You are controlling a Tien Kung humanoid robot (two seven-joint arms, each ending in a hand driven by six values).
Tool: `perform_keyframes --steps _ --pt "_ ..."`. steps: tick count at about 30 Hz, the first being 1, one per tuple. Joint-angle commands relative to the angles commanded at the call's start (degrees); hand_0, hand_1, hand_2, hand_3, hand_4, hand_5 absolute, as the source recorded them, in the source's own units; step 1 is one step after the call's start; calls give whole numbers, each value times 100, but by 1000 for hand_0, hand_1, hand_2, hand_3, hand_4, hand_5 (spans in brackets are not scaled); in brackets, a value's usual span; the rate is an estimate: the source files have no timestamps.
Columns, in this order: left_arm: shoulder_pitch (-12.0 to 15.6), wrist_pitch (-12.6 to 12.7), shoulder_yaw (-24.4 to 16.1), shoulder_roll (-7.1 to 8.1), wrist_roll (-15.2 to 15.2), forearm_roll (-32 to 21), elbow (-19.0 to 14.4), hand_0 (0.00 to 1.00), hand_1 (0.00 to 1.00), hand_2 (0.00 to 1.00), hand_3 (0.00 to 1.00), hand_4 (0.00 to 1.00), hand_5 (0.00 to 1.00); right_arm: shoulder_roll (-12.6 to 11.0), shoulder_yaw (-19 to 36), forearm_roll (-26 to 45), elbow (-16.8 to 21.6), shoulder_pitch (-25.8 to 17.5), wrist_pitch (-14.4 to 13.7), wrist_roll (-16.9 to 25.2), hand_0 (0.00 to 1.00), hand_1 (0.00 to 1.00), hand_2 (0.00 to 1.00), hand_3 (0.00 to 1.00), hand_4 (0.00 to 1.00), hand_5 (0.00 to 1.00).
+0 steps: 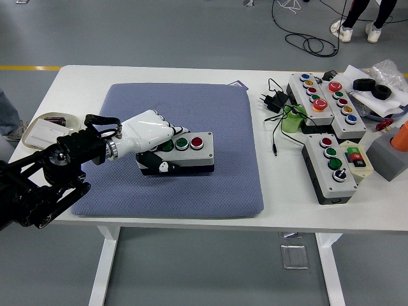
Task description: Pick up the button,place it on the desk,press the button,press the button
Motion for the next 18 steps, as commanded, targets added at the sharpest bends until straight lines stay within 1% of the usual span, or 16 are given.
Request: perform_keyframes --steps 2,3,8,9,14,15,18 --pt "-2 -36 -11 -3 -6 0 17 262 169 167 271 257 2 0 -6 3 0 2 0 1 634 454 615 564 303 236" --pt "-3 -57 -15 -4 -12 0 30 263 199 219 281 279 2 0 -6 1 0 5 -1 2 635 454 615 564 303 235" --pt "9 -48 1 10 -49 0 59 263 199 219 281 279 2 1 -3 -5 0 11 0 1 635 454 615 564 303 235" --pt "15 -25 5 15 -49 0 63 289 273 348 365 323 2 1 -2 -10 0 12 1 0 635 454 615 564 303 235" --pt "29 21 4 19 -47 0 68 289 273 348 365 323 2 9 14 -23 0 12 2 -3 635 454 615 564 303 235" --pt "31 25 8 19 -48 0 73 305 296 415 516 386 2 9 19 -31 0 13 3 -3 636 455 615 565 303 235" --pt "52 13 5 14 -35 0 91 305 296 415 516 386 2 7 15 -32 0 10 5 -2 636 455 615 565 303 235"
